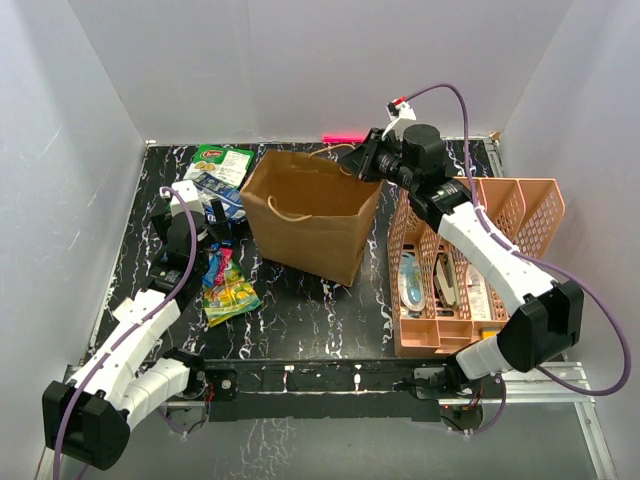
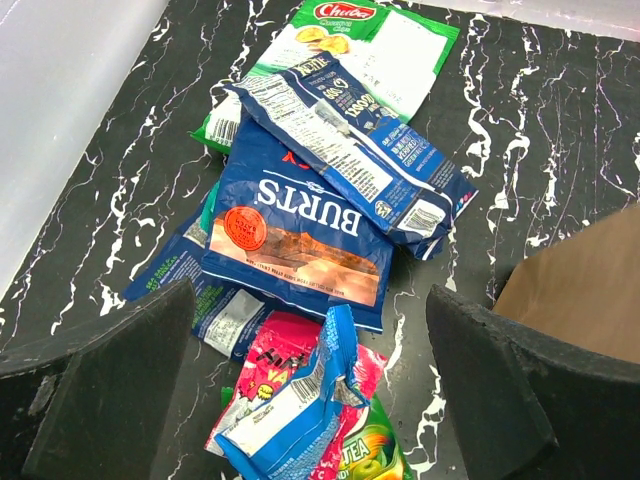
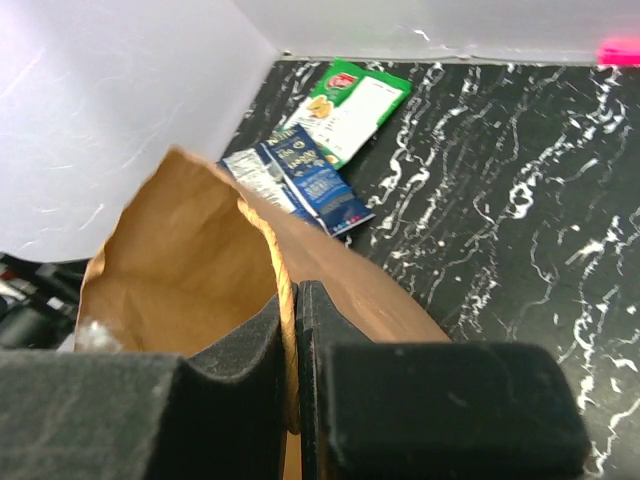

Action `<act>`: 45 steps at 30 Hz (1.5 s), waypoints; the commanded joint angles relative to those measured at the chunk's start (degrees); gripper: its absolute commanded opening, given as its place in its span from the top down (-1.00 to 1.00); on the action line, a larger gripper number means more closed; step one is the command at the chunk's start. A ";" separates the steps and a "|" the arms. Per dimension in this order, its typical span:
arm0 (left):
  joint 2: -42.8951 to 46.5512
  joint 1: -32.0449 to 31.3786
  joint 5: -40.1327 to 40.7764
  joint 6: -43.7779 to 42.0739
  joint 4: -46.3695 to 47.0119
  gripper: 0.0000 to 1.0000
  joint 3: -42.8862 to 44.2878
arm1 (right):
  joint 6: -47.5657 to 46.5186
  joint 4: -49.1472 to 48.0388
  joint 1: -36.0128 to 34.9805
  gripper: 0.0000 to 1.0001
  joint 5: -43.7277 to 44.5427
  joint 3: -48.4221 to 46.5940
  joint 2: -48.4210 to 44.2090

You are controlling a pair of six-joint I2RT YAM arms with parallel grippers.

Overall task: Take the snacks out of the paper bag
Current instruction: Adjust the paper bag at the center of the board, then reset both arms

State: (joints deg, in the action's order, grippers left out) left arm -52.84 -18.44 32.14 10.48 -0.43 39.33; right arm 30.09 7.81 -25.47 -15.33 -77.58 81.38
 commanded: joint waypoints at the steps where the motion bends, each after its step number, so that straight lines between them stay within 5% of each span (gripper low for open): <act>1: 1.53 0.42 0.32 -0.27 1.11 -0.97 -0.60 | -0.80 -0.38 3.06 0.83 -1.68 -4.64 1.90; 5: 1.52 0.35 -0.72 -0.07 1.57 -0.97 -0.60 | -0.04 -0.08 3.86 0.82 -6.92 -5.27 3.14; 11: 1.42 0.42 -1.67 -0.01 1.53 -0.97 -0.56 | -2.46 2.07 4.05 0.50 -5.28 -5.89 -0.14; 19: 1.56 0.42 -3.48 0.04 1.33 -0.97 -0.43 | -8.70 9.57 4.48 -0.43 2.49 -9.27 -3.86; 24: 2.90 0.42 -7.22 1.74 1.46 -0.97 -0.33 | -10.90 12.43 4.57 -0.85 6.64 -11.28 -5.97; 31: 4.78 0.41 -8.25 4.76 -5.79 -0.97 14.31 | -11.92 17.29 4.61 -0.97 7.38 -13.19 -12.70; 40: 4.95 -1.15 -27.26 0.06 -7.25 -0.97 35.55 | -14.88 20.19 4.56 -0.97 13.49 -10.24 -30.02; 45: 6.22 -4.69 -29.95 -4.53 -7.18 -0.97 38.56 | -16.08 21.53 4.56 -0.97 16.64 -10.53 -36.75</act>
State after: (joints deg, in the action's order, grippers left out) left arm -47.22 -21.21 8.40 10.79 -6.83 76.71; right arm 15.94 28.64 -21.21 -2.76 -87.55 47.27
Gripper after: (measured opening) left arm 0.983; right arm 0.984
